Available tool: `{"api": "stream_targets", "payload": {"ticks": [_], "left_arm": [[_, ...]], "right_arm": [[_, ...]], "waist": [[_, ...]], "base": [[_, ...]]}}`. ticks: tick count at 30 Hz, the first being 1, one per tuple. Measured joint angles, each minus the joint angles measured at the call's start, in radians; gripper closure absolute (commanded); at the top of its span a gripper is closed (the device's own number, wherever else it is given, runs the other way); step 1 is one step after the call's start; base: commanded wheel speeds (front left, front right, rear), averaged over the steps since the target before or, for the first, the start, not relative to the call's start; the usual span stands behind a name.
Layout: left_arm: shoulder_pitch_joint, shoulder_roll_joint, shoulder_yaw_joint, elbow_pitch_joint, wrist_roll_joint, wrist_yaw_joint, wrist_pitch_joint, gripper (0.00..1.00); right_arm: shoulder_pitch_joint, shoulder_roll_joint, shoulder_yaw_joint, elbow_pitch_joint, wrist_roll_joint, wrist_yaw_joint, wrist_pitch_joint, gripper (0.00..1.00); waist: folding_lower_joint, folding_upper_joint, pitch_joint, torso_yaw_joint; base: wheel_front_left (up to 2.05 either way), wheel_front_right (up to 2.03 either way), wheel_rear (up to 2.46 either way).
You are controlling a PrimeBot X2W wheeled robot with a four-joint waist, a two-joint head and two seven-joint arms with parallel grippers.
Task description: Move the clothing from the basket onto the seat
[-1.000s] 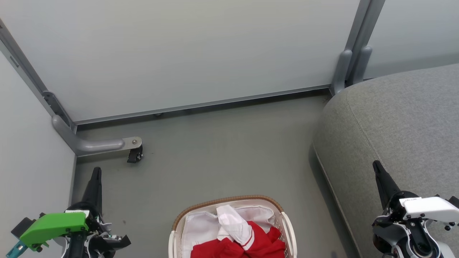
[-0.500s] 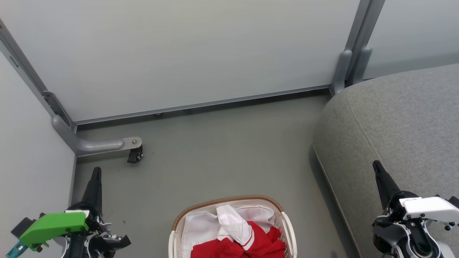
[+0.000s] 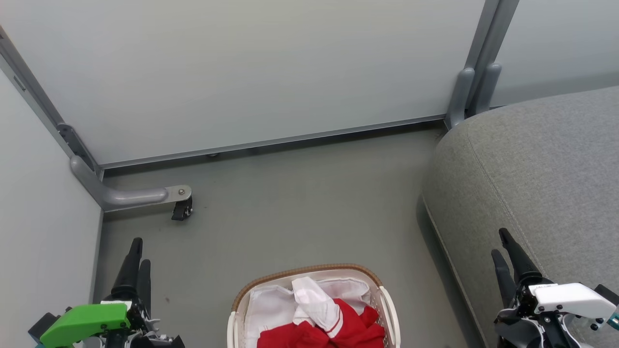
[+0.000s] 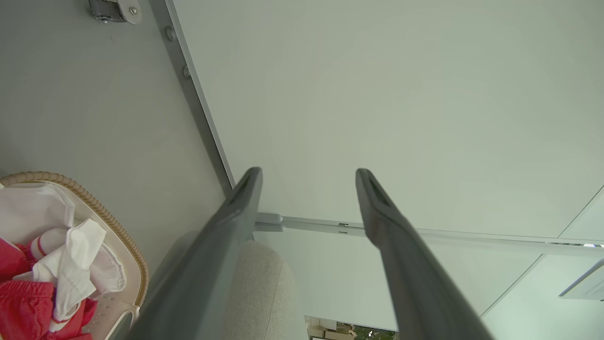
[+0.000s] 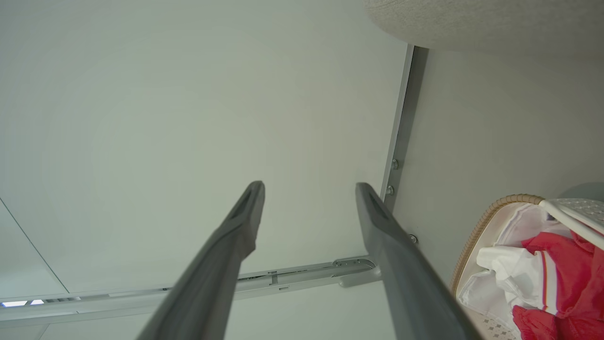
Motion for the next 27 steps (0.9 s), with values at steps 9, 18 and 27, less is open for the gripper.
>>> {"api": "stream_targets", "payload": {"ticks": [9,18,27], "left_arm": [[0.015,0.0,-0.031,-0.027,0.038,0.0,-0.042,0.0],[0.02,0.0,-0.036,-0.064,0.166,0.002,-0.084,0.0],[0.021,0.0,-0.066,-0.129,0.369,0.029,-0.12,0.0]], "right_arm": [[0.003,0.0,0.015,0.003,-0.048,0.0,-0.045,0.0],[0.016,-0.001,0.005,-0.041,-0.225,0.0,-0.085,0.0],[0.019,-0.003,0.015,-0.098,-0.454,0.0,-0.12,0.0]], "waist": [[0.0,0.0,-0.004,0.0],[0.0,0.0,-0.007,0.0],[0.0,0.0,-0.009,0.001]], "base": [[0.0,0.0,0.0],[0.0,0.0,0.0],[0.0,0.0,0.0]]}}
